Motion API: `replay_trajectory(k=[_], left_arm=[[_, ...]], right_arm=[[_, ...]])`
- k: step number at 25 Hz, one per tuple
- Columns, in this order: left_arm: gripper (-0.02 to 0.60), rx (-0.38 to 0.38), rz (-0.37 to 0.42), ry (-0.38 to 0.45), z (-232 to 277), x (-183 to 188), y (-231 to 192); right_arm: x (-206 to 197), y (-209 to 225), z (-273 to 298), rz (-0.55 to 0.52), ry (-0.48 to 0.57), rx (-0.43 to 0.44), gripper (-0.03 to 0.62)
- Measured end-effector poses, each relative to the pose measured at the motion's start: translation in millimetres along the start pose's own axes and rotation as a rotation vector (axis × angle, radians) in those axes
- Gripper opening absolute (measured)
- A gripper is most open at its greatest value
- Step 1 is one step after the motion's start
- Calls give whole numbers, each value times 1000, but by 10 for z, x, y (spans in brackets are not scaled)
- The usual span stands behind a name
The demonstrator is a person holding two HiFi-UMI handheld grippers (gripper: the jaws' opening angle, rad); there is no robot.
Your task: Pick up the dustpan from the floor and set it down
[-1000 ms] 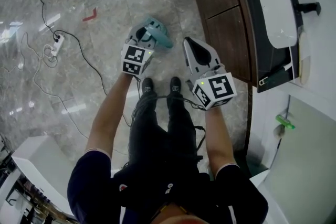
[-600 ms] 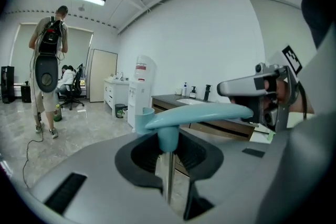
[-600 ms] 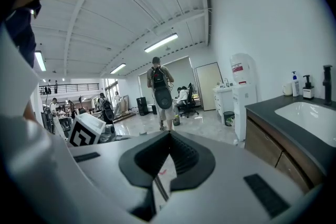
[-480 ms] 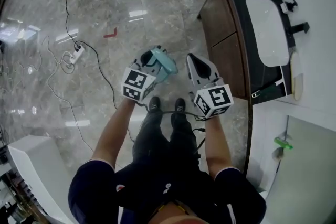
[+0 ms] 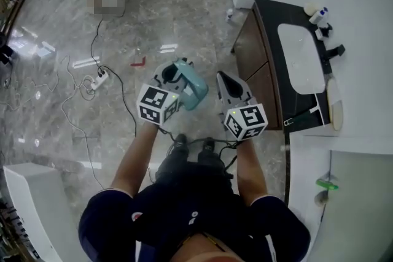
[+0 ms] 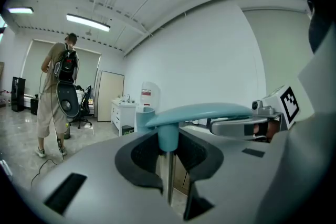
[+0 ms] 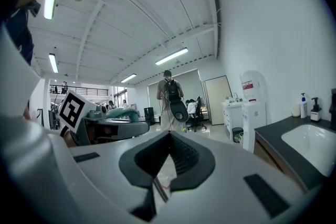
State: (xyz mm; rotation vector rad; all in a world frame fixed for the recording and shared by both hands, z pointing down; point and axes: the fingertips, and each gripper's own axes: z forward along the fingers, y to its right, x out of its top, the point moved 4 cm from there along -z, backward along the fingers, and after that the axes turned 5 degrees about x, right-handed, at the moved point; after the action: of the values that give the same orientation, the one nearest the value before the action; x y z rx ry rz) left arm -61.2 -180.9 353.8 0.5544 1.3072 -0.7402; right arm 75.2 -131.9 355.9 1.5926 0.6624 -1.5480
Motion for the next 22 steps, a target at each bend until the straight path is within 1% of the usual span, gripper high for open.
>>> replay_trajectory(k=[4,8,14,22], left_arm=[[87,11,4,47,-150,303,56],[87,8,16,84,-282,469,146],[87,2,22,101,-368,534,257],[87,7,12,100,-418,546,241]], right_arm=[[211,-97,-74,-30,30,13,6],[368,-187,-129,-61,57,28,6],[513,-252,-151,-98,79,52,6],[548,-309,-100,-104,84,76,6]])
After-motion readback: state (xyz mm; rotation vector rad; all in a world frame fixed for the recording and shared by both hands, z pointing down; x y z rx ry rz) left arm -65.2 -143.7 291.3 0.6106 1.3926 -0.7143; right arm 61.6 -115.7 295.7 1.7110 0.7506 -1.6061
